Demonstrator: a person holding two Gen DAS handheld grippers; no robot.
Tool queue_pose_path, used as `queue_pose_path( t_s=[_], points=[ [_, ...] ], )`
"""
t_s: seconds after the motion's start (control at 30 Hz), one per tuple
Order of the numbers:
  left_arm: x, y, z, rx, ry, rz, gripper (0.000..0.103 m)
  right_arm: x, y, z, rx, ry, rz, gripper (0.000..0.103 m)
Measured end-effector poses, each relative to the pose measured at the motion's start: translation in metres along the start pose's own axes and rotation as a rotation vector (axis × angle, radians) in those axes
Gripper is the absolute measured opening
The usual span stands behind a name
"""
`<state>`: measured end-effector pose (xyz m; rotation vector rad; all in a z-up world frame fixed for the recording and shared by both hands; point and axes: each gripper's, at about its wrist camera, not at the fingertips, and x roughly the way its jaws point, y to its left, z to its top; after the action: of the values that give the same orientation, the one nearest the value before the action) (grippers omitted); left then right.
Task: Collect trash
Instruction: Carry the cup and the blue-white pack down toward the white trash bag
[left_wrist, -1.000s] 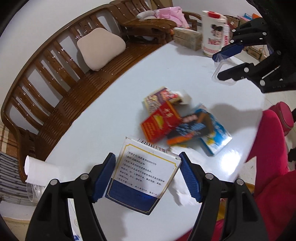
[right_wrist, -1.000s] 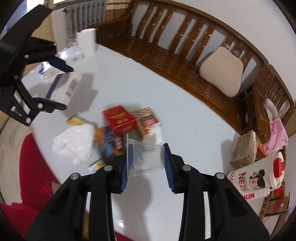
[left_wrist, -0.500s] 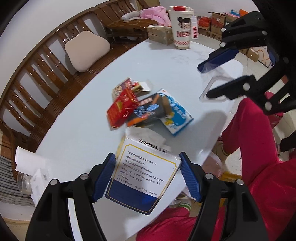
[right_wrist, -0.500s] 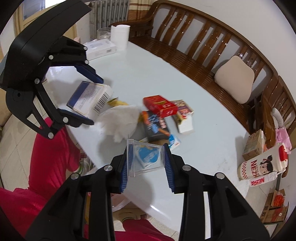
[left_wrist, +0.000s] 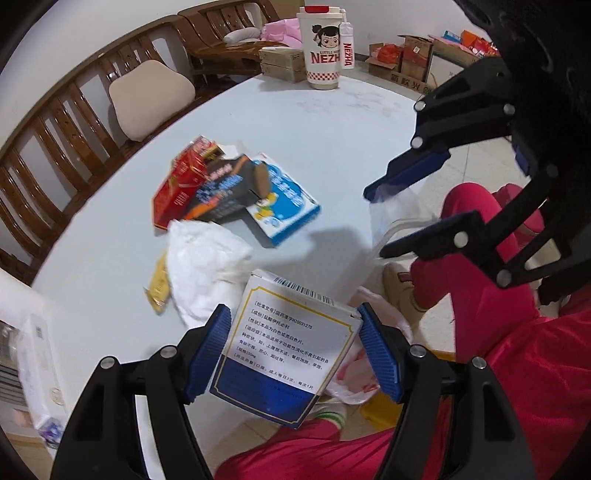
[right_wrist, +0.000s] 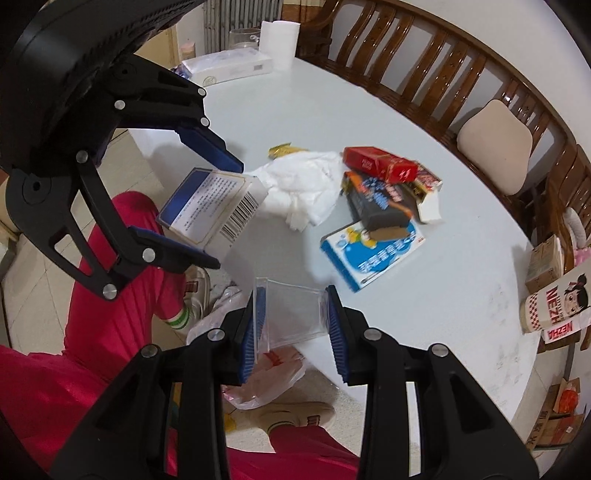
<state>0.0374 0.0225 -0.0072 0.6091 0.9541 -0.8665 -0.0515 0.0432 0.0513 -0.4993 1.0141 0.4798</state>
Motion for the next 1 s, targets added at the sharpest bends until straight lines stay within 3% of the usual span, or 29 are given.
queue_pose_path(
  t_s=[0.27,0.67,1.0],
  points=[
    [0.025,-0.028,-0.027,-0.012,0.017,-0.054,0.069,0.024,0.018,-0.031,0.017,0.033,0.05,0.034],
    [0.093,-0.05,-0.073,-0.185,0.054,-0.213,0.069,0.077,0.035,-0.082,0.105,0.081,0.087,0.034],
    [0.156,-0.048,-0.103,-0.304,0.112,-0.223,0.069,0.143,0.039,-0.11,0.161,0.147,0.057,0.034]
  ],
)
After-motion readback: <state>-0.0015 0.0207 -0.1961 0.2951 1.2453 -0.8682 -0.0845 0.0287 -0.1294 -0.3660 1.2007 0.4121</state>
